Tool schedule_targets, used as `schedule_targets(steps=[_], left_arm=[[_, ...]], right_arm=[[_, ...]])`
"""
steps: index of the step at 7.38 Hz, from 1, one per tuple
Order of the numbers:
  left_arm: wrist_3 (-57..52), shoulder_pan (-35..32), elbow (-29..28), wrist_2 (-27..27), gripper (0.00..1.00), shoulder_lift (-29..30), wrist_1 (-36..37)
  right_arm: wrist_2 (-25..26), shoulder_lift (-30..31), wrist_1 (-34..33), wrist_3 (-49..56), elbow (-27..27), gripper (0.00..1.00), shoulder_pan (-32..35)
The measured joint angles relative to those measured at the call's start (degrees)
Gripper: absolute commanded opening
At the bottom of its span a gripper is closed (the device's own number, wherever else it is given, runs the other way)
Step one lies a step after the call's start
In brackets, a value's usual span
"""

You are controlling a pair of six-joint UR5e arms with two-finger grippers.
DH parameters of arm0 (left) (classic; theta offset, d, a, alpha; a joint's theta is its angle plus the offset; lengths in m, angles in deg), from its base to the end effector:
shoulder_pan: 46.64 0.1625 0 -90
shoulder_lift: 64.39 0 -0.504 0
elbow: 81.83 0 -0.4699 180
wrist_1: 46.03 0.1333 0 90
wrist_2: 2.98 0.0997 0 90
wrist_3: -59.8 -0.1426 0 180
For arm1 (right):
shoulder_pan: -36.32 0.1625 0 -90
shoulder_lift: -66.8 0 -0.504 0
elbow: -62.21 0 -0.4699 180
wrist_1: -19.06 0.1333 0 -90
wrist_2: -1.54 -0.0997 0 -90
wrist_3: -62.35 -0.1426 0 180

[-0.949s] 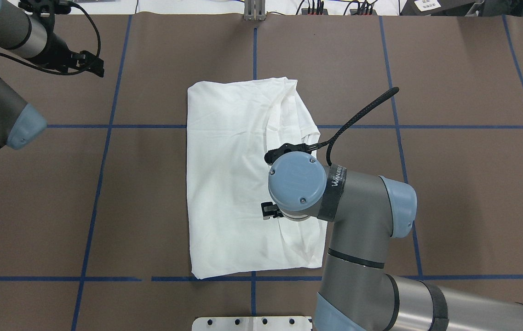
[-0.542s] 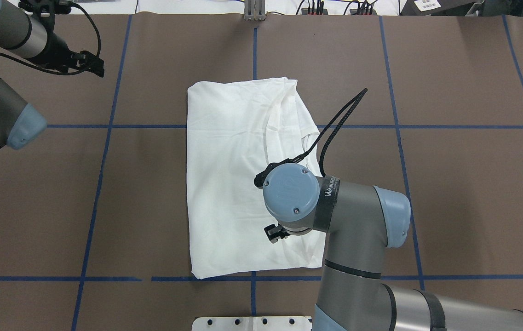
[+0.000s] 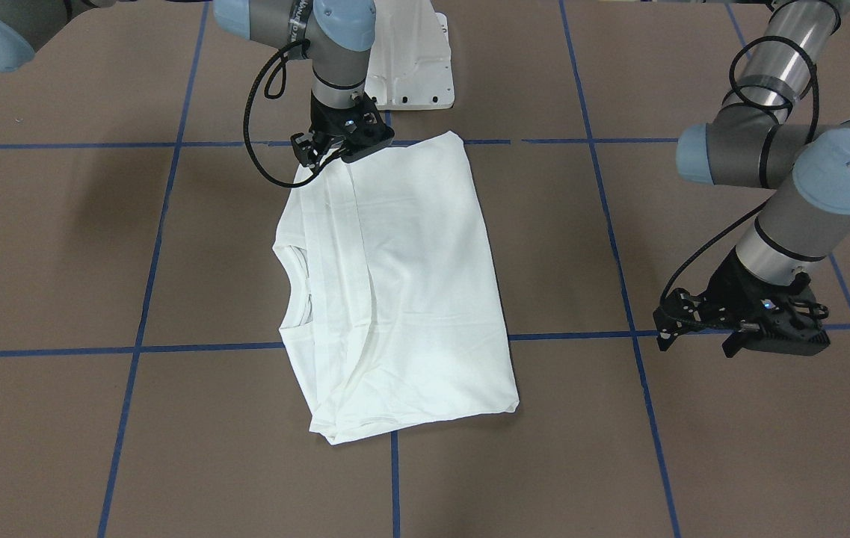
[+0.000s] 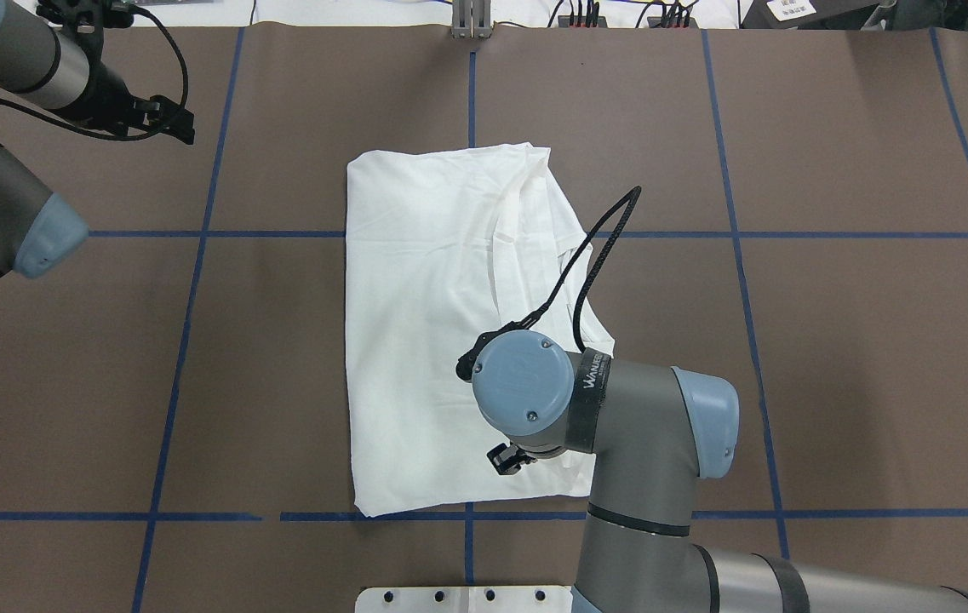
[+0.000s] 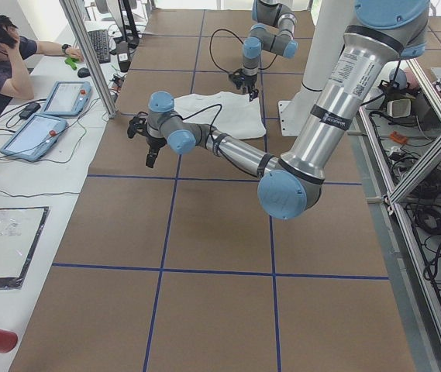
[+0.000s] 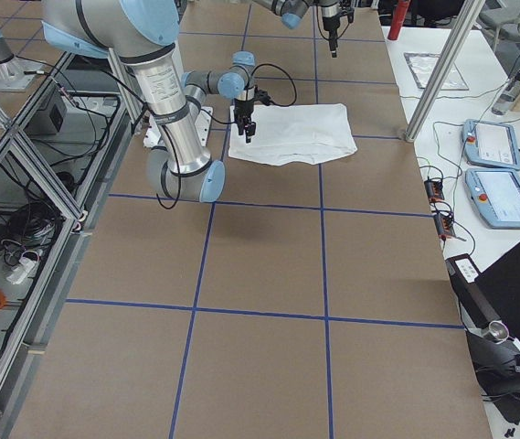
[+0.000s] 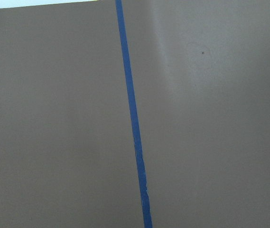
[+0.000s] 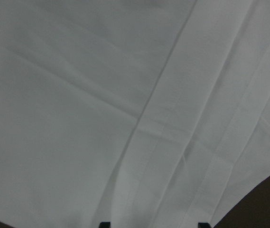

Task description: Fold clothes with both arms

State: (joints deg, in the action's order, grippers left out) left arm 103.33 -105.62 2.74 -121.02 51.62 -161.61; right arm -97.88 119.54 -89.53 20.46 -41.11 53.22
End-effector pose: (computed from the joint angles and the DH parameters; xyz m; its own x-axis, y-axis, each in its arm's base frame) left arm 0.3662 -0.7375 0.4655 0.6676 0.1316 -0.7328 0.1418 0.9438 0.2987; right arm -0.6977 -0.3269 0.2671 0.6936 -0.5568 0.4571 0.4680 0.8306 0.3017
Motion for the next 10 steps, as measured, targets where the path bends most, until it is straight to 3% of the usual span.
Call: schedule_targets(steps=[1,2,4,6,10], left_arm=[[0.02,0.00,-0.01,0.00,1.00,0.00,0.00],[0.00,0.04,-0.01,0.00,1.00,0.00,0.00],[-0.02,0.04,-0.02,0.00,1.00,-0.05,0.00],[-0.02,0.06,-0.02,0.00,1.00,-0.08,0.00],[0.17,0.07,0.17,0.00,1.00,-0.09,0.00]], right_arm=[[0.06,-0.39,0.14,0.24,1.05,0.51,-0.16],[0.10,-0.63,0.20,0.30,1.54,0.31,-0.34],[0.25,-0.89,0.22,0.31,1.80,0.07,-0.74],[0.35,-0.90,0.23,-0.11,1.86,0.00,-1.16],[0.34,-0.60,0.03,-0.69,0.99,0.00,-1.53]])
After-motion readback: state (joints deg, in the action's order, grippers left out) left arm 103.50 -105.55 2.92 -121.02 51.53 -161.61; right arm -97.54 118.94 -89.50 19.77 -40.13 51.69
